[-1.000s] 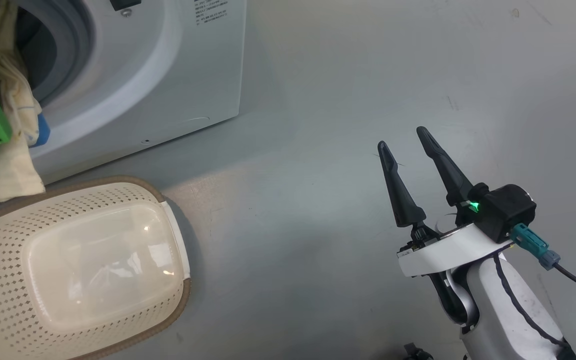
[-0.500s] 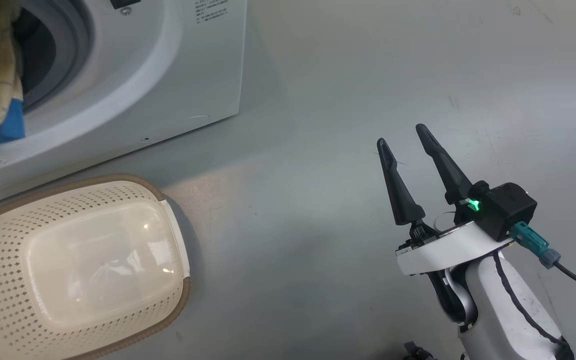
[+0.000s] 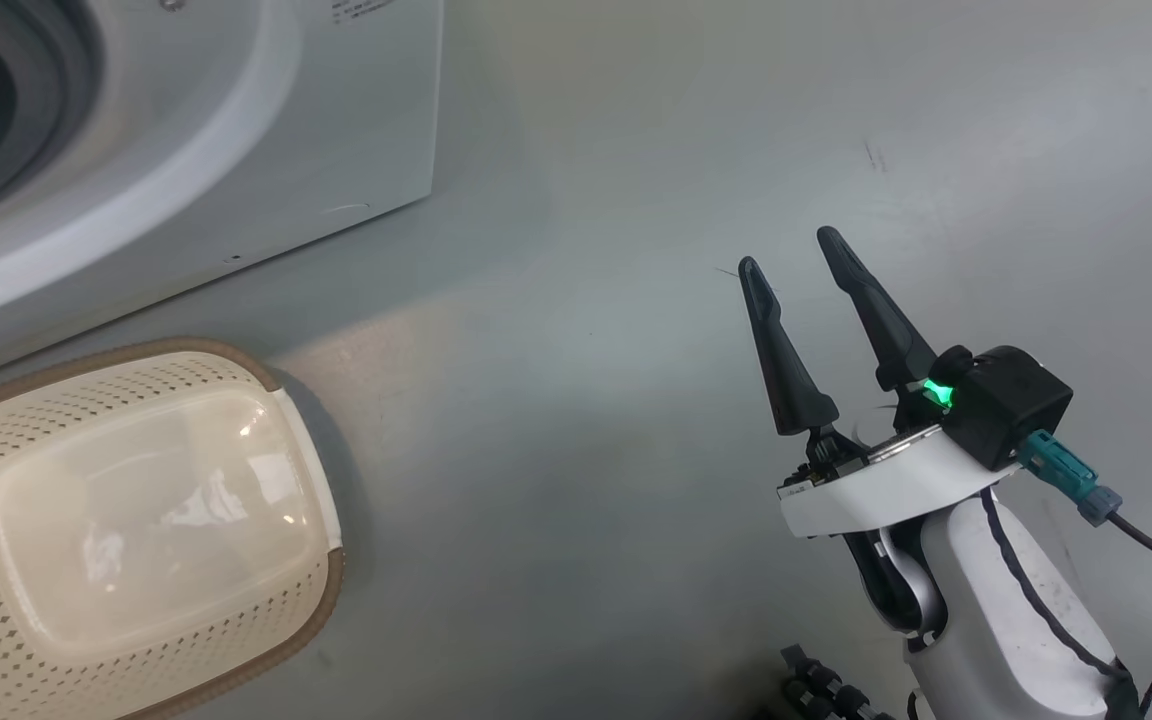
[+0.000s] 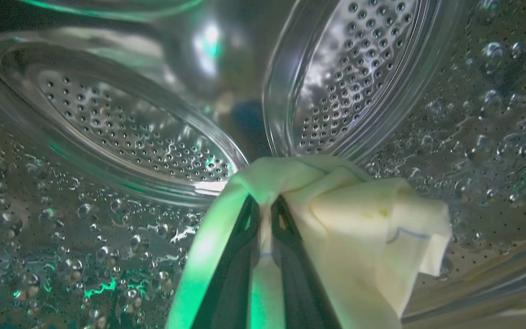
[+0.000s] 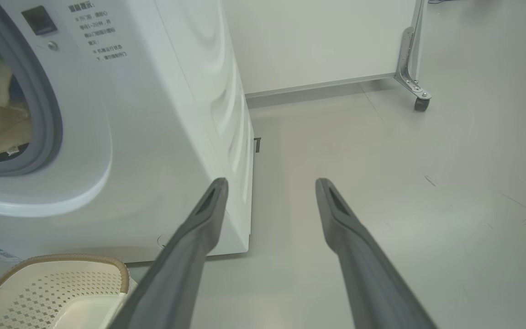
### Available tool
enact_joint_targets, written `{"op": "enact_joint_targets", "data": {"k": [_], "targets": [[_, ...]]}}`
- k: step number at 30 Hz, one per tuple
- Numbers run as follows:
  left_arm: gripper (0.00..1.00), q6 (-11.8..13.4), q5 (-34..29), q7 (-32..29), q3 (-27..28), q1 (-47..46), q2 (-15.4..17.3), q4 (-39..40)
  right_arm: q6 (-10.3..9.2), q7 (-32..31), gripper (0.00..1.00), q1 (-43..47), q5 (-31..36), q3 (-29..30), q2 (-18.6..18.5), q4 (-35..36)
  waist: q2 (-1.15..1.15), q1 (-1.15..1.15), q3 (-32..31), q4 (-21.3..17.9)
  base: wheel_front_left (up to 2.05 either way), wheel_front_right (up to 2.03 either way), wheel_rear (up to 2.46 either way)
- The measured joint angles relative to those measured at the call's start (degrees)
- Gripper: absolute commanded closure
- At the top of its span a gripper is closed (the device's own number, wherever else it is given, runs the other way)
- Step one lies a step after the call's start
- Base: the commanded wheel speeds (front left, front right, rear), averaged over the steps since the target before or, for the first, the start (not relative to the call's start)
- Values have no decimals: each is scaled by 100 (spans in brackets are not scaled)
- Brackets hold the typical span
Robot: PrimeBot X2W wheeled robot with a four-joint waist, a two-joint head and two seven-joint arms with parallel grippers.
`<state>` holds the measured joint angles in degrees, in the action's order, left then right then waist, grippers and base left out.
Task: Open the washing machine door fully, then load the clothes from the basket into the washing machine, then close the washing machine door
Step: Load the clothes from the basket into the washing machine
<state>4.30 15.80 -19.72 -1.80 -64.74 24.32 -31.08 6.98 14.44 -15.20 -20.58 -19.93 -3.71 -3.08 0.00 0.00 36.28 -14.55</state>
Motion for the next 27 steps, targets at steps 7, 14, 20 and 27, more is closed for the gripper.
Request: {"op": "enact_joint_targets", "data": {"k": [7,14,20,27], "targets": [[100,54,-344,759,-20,-396,207,216,0,0,0,-207,-57,-62,12,81,0,0,256,-182,0,0,0],[100,98,-387,1217,-8,-455,123,46,0,0,0,-224,-64,-45,14,92,0,0,496,-284,0,0,0],[100,134,-183,1266,204,-430,-88,-403,0,0,0,-332,-101,-56,18,88,0,0,581,-297,0,0,0],[0,148,-78,1302,341,-435,-170,-668,1,0,0,-333,-101,-66,16,55,0,0,566,-262,0,0,0]]}}
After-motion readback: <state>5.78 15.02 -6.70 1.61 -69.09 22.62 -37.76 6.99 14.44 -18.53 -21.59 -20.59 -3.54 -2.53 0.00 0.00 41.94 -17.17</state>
